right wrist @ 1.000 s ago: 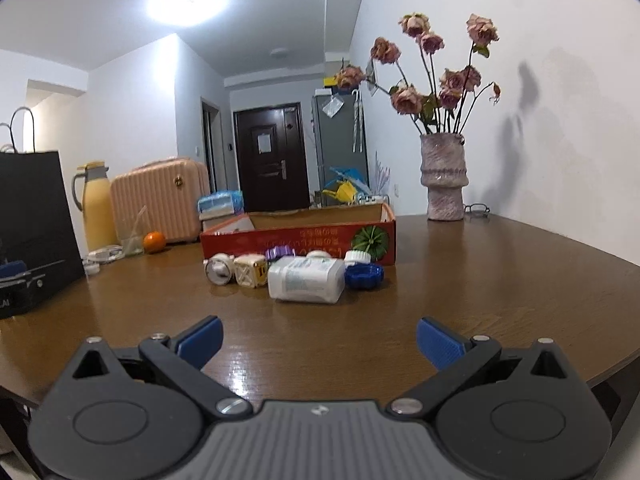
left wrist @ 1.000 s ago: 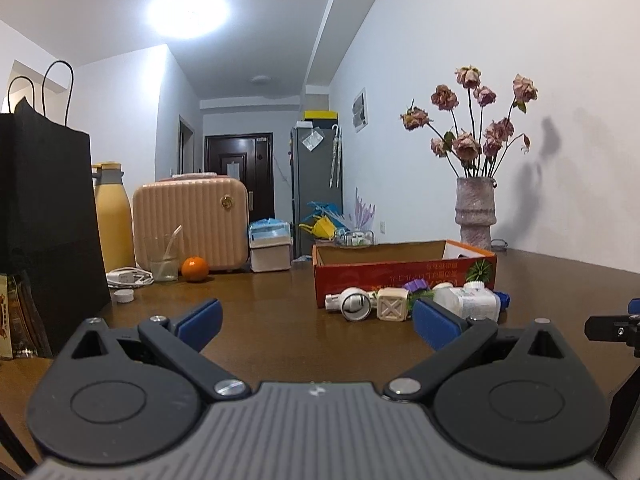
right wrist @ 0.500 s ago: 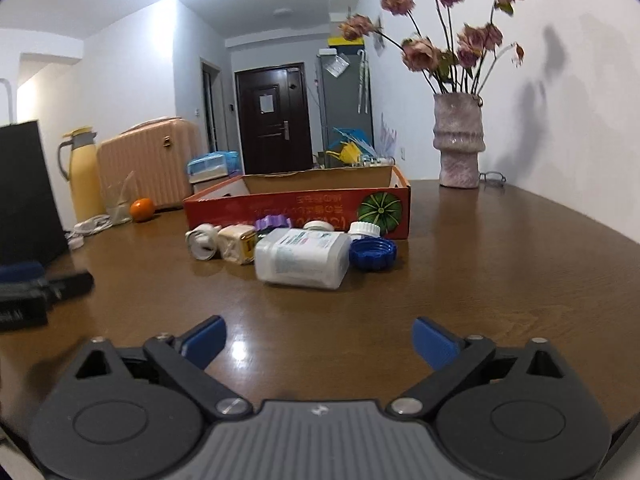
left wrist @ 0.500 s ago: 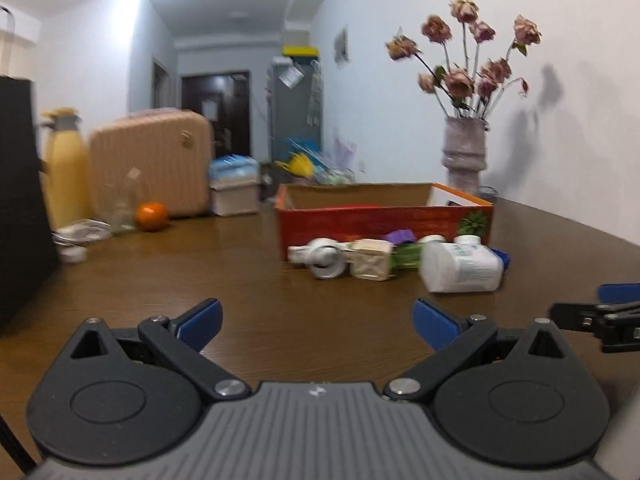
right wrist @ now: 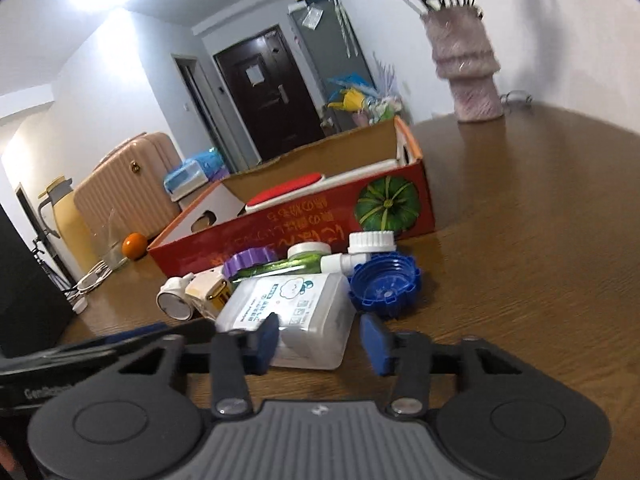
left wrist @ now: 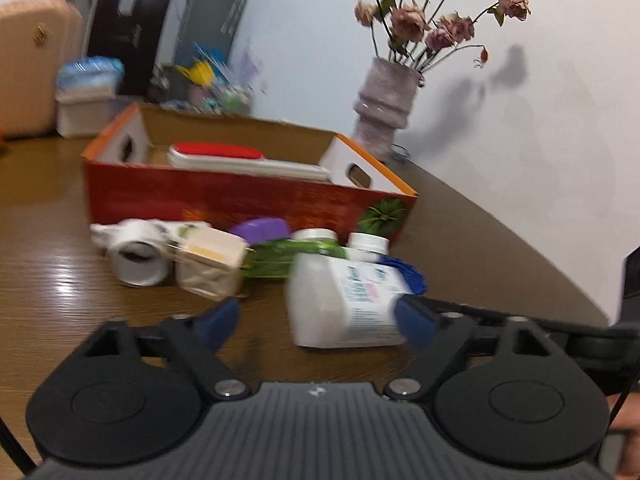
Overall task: Organize rigid objects
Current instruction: 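Grasp the white plastic bottle with the left gripper, then carry the white bottle with the left gripper and lower it into the box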
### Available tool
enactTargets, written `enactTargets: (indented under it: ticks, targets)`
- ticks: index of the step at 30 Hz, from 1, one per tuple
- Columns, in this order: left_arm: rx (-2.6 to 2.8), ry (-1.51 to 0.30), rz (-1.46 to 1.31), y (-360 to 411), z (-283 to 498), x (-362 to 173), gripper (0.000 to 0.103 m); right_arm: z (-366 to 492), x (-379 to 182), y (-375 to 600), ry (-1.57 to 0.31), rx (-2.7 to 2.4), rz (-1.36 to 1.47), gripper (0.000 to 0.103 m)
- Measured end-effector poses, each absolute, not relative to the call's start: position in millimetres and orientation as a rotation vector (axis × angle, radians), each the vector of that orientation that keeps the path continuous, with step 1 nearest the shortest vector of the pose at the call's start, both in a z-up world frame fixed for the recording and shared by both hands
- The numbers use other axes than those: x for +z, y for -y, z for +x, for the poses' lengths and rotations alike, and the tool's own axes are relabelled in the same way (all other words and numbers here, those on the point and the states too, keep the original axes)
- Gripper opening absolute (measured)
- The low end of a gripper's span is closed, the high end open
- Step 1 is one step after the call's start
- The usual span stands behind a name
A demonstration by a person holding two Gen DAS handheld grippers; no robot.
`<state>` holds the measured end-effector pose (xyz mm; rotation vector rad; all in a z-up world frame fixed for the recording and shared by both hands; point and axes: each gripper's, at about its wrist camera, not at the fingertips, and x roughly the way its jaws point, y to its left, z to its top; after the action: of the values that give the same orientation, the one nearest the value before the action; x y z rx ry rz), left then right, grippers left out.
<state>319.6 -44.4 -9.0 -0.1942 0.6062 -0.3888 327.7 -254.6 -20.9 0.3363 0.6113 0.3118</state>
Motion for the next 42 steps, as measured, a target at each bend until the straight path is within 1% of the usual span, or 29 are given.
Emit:
enactTargets:
  ticks: [1,2,3,5,7,9,10,11,13,17,21,26,28,30,35,37,38,40,42]
  targets:
    - [-0.402,-0.614,-0.218,45.1,325.2,-9.9,0.063,331.1,-22.9,254.5,-0.614,0.332,0.352,0.037]
    - [-0.423,-0.626,-0.248,43.5,330.3,-11.1,0.056,334.6,-24.1,254.5,-0.619,0.346,0.369,0.037]
    - [-0.444,-0.64,-0.282,42.5,334.7,-11.8,0.051,336.9,-25.1,254.3,-0.623,0.36,0.382,0.036]
    - [-0.465,-0.67,-0.362,37.9,343.5,-15.0,0.049,342.4,-27.7,255.8,-0.641,0.382,0.424,0.038]
    - [-0.461,-0.671,-0.384,35.9,347.9,-16.6,0.043,347.8,-31.2,258.3,-0.663,0.385,0.469,0.042]
    - [-0.441,-0.67,-0.37,35.9,346.9,-15.9,0.03,350.0,-33.4,259.1,-0.674,0.384,0.494,0.042]
    - [-0.441,-0.671,-0.357,36.0,344.1,-14.1,0.029,349.5,-32.7,259.0,-0.674,0.383,0.488,0.041]
    - [-0.452,-0.664,-0.344,36.3,339.5,-12.1,0.029,346.8,-30.4,258.1,-0.67,0.374,0.475,0.041]
    - [-0.46,-0.648,-0.316,37.8,324.0,-6.0,0.029,334.8,-22.9,255.8,-0.646,0.363,0.432,0.036]
    - [-0.481,-0.647,-0.288,32.2,272.8,0.1,0.029,296.5,-7.3,250.2,-0.649,0.404,0.342,0.035]
    - [-0.473,-0.661,-0.318,19.0,221.2,-3.5,0.029,249.3,-5.9,244.0,-0.677,0.456,0.323,0.035]
    - [-0.444,-0.703,-0.325,11.8,206.8,-10.0,0.03,226.6,-12.8,236.1,-0.714,0.477,0.335,0.035]
    - [-0.447,-0.686,-0.319,8.1,206.5,-7.4,0.031,224.2,-8.1,237.6,-0.7,0.481,0.344,0.035]
    - [-0.444,-0.673,-0.315,6.3,208.3,-6.6,0.038,223.9,-4.9,238.5,-0.69,0.473,0.336,0.035]
    - [-0.435,-0.707,-0.346,5.0,230.3,-13.1,0.046,236.7,-11.4,238.8,-0.711,0.46,0.371,0.035]
    - [-0.451,-0.719,-0.363,3.9,238.3,-15.1,0.045,241.4,-14.0,239.5,-0.709,0.466,0.393,0.035]
    - [-0.469,-0.721,-0.369,3.8,241.1,-15.5,0.038,243.4,-14.5,239.7,-0.708,0.468,0.394,0.035]
    - [-0.481,-0.717,-0.379,3.6,241.9,-16.6,0.036,246.4,-14.5,239.6,-0.709,0.47,0.391,0.034]
    - [-0.475,-0.709,-0.391,2.4,239.0,-17.0,0.032,246.6,-13.2,239.8,-0.71,0.475,0.38,0.033]
